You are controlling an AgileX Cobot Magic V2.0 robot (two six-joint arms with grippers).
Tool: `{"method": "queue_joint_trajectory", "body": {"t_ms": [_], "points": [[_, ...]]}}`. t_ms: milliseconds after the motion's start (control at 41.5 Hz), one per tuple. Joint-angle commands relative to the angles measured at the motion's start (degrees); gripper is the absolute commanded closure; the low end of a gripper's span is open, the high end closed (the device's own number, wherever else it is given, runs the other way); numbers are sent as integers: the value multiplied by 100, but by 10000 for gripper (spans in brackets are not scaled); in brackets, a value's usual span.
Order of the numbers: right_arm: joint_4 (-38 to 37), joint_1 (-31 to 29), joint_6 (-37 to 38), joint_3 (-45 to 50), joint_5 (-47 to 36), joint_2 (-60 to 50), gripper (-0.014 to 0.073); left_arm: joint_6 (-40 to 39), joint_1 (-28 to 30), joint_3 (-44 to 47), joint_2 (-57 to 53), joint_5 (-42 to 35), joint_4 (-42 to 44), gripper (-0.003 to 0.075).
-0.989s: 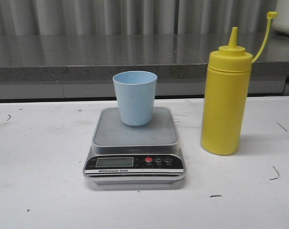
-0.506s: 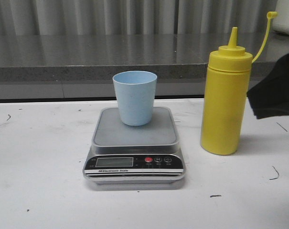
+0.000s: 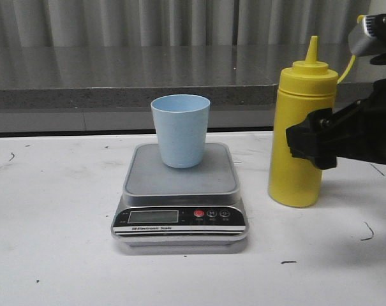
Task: Pour seasoning into cup on scale with both arms
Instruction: 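Reach the right gripper to the yellow bottle and grasp its body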
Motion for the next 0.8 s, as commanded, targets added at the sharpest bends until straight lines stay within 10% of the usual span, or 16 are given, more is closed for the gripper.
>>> {"method": "queue_joint_trajectory", "body": {"t_ms": [0,579,772], "points": [[23,8,100,-132,-1143,180,-52,-52,-49,-131,57,-404,-13,344],[246,8,106,-1027,-1643,1658,-49,-52,-49,-131,57,-404,-13,344],[222,8,126,-1098,-1589,1671,176,-52,-49,-131,57,-404,-13,344]]}}
